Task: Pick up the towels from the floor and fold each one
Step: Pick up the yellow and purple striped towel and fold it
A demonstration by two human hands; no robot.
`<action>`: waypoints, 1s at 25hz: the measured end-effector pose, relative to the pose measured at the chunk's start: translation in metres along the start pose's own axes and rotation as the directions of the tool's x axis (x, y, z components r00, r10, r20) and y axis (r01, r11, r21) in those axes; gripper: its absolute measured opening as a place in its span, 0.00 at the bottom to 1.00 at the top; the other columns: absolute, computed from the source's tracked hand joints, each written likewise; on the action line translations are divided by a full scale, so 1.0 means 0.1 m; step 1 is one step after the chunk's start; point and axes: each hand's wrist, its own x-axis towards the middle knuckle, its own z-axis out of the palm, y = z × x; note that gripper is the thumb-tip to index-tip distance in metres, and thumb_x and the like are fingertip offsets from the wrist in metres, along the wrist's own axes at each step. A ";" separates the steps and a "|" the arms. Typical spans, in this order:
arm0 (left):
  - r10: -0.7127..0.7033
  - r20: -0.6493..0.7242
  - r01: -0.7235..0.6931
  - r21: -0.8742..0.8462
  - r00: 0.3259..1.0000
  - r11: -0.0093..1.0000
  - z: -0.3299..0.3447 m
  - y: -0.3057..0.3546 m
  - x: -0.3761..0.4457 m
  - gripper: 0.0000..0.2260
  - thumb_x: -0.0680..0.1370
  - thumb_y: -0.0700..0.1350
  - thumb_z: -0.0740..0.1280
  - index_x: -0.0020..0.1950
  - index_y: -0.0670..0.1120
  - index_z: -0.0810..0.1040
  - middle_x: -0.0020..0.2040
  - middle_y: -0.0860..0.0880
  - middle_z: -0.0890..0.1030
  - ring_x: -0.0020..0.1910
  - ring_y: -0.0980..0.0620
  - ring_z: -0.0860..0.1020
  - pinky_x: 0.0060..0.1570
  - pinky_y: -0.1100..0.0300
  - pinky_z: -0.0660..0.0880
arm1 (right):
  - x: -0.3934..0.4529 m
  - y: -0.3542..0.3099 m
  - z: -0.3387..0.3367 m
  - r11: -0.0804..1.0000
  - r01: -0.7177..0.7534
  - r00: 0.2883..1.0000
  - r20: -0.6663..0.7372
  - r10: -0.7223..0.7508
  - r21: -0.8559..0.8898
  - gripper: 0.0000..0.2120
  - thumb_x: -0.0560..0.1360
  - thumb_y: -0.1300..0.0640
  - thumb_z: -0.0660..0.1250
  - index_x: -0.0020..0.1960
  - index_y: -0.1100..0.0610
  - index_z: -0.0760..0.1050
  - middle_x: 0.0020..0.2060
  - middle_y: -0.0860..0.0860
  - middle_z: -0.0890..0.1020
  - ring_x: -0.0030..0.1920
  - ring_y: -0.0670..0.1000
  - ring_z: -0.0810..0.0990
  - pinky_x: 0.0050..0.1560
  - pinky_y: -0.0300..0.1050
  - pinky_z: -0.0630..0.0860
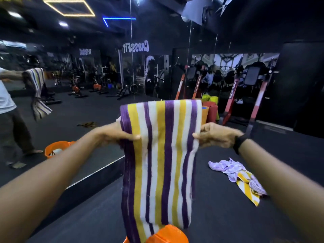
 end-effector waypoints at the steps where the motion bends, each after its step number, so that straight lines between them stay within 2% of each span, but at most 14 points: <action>1: -0.039 -0.061 0.041 0.026 0.997 0.999 -0.01 -0.06 0.00 0.25 0.63 0.45 0.81 0.57 0.47 0.78 0.52 0.47 0.84 0.47 0.52 0.83 0.47 0.54 0.80 | 0.02 0.07 0.04 1.000 -0.018 0.999 -0.027 0.018 -0.013 0.14 0.71 0.56 0.71 0.53 0.63 0.79 0.44 0.54 0.85 0.39 0.48 0.83 0.44 0.42 0.82; 3: -0.083 -0.231 0.039 -0.189 0.969 0.981 -0.03 -0.12 0.03 0.13 0.68 0.44 0.77 0.50 0.45 0.81 0.51 0.45 0.84 0.38 0.55 0.83 0.44 0.58 0.79 | 0.05 0.12 0.08 0.995 0.035 0.987 -0.158 -0.021 0.088 0.03 0.76 0.61 0.66 0.48 0.60 0.78 0.35 0.49 0.84 0.33 0.43 0.82 0.35 0.36 0.79; 4: -0.110 -0.267 0.034 -0.273 0.957 0.961 -0.04 -0.11 0.03 0.09 0.70 0.44 0.75 0.48 0.45 0.82 0.48 0.46 0.84 0.35 0.56 0.82 0.42 0.59 0.78 | 0.07 0.13 0.05 0.987 0.054 0.977 -0.211 -0.021 0.153 0.04 0.78 0.62 0.64 0.49 0.60 0.77 0.34 0.48 0.84 0.32 0.42 0.81 0.34 0.35 0.79; 8: -0.211 -0.250 0.131 -0.302 0.945 0.944 -0.03 -0.08 0.05 0.06 0.73 0.45 0.73 0.48 0.46 0.81 0.41 0.49 0.83 0.38 0.54 0.80 0.40 0.60 0.77 | 0.09 0.06 0.05 0.966 0.031 0.976 -0.215 0.026 0.258 0.06 0.78 0.61 0.63 0.53 0.60 0.78 0.37 0.49 0.84 0.35 0.43 0.82 0.37 0.36 0.80; 10: -0.158 -0.232 0.065 -0.366 0.960 0.929 -0.05 0.02 0.06 0.04 0.73 0.45 0.72 0.45 0.46 0.81 0.39 0.50 0.84 0.39 0.54 0.80 0.42 0.60 0.77 | 0.06 -0.07 0.07 0.949 0.076 0.977 -0.214 -0.009 0.306 0.06 0.77 0.61 0.64 0.52 0.60 0.78 0.37 0.48 0.85 0.35 0.43 0.82 0.36 0.36 0.80; 11: -0.083 -0.220 -0.015 -0.410 0.972 0.912 -0.08 0.08 0.06 0.05 0.72 0.45 0.72 0.46 0.46 0.81 0.39 0.50 0.85 0.40 0.53 0.80 0.43 0.60 0.78 | 0.03 -0.16 0.05 0.938 0.133 0.976 -0.205 -0.068 0.321 0.07 0.76 0.59 0.64 0.51 0.59 0.79 0.37 0.49 0.85 0.36 0.43 0.83 0.37 0.36 0.80; 12: 0.001 -0.190 -0.076 -0.389 0.982 0.918 -0.10 0.14 0.04 0.08 0.71 0.45 0.72 0.49 0.47 0.81 0.41 0.50 0.85 0.42 0.52 0.81 0.45 0.58 0.79 | 0.01 -0.26 0.03 0.935 0.170 0.978 -0.174 -0.120 0.311 0.08 0.74 0.56 0.65 0.49 0.57 0.80 0.38 0.49 0.85 0.37 0.44 0.83 0.38 0.37 0.80; 13: 0.051 -0.158 -0.093 -0.275 0.986 0.957 -0.13 0.17 0.05 0.11 0.70 0.45 0.73 0.51 0.47 0.81 0.44 0.49 0.85 0.43 0.52 0.82 0.46 0.56 0.79 | -0.01 -0.35 0.03 0.952 0.166 0.983 -0.118 -0.139 0.258 0.08 0.73 0.54 0.64 0.46 0.55 0.81 0.37 0.49 0.85 0.36 0.45 0.83 0.38 0.39 0.80; 15: 0.040 -0.181 -0.043 -0.014 0.983 0.999 -0.08 0.21 0.02 0.10 0.70 0.41 0.74 0.50 0.46 0.80 0.44 0.49 0.85 0.43 0.51 0.82 0.44 0.58 0.79 | 0.01 -0.38 0.07 0.989 0.100 0.993 -0.071 -0.093 0.106 0.07 0.76 0.57 0.64 0.43 0.55 0.81 0.34 0.48 0.85 0.33 0.44 0.83 0.34 0.39 0.80; 16: 0.046 -0.233 -0.050 -0.012 0.971 0.999 -0.06 0.24 0.01 0.08 0.72 0.39 0.73 0.49 0.45 0.80 0.40 0.50 0.84 0.41 0.51 0.82 0.39 0.60 0.78 | 0.05 -0.38 0.07 0.994 0.090 0.990 -0.114 -0.083 0.058 0.07 0.77 0.60 0.63 0.45 0.56 0.79 0.34 0.48 0.85 0.32 0.43 0.82 0.32 0.37 0.79; 18: 0.060 -0.305 -0.110 -0.151 0.951 0.982 -0.07 0.32 0.02 0.04 0.75 0.38 0.69 0.47 0.45 0.79 0.30 0.52 0.83 0.34 0.54 0.80 0.29 0.66 0.76 | 0.12 -0.42 0.05 0.993 0.110 0.963 -0.250 -0.097 0.037 0.07 0.79 0.62 0.61 0.47 0.57 0.77 0.32 0.46 0.84 0.31 0.41 0.81 0.31 0.34 0.78; 19: 0.063 -0.327 -0.134 -0.199 0.943 0.971 -0.08 0.35 0.04 0.03 0.76 0.38 0.68 0.46 0.46 0.79 0.29 0.52 0.82 0.32 0.55 0.80 0.27 0.67 0.76 | 0.14 -0.44 0.02 0.991 0.127 0.948 -0.300 -0.109 0.043 0.07 0.80 0.62 0.61 0.47 0.57 0.77 0.32 0.46 0.84 0.31 0.41 0.81 0.32 0.34 0.78; 21: 0.086 -0.341 -0.169 -0.220 0.936 0.961 -0.12 0.39 0.07 0.02 0.76 0.39 0.69 0.46 0.46 0.79 0.31 0.52 0.83 0.32 0.56 0.81 0.29 0.65 0.78 | 0.15 -0.51 -0.04 0.984 0.161 0.930 -0.346 -0.126 0.074 0.07 0.79 0.63 0.62 0.46 0.57 0.77 0.32 0.47 0.85 0.33 0.42 0.83 0.34 0.36 0.79; 25: 0.117 -0.389 -0.228 -0.252 0.914 0.940 -0.16 0.43 0.12 0.02 0.75 0.39 0.71 0.46 0.45 0.81 0.35 0.51 0.85 0.36 0.55 0.83 0.45 0.59 0.80 | 0.14 -0.59 -0.05 0.961 0.218 0.918 -0.372 -0.141 0.172 0.05 0.78 0.61 0.64 0.46 0.56 0.78 0.37 0.48 0.85 0.39 0.45 0.83 0.38 0.39 0.80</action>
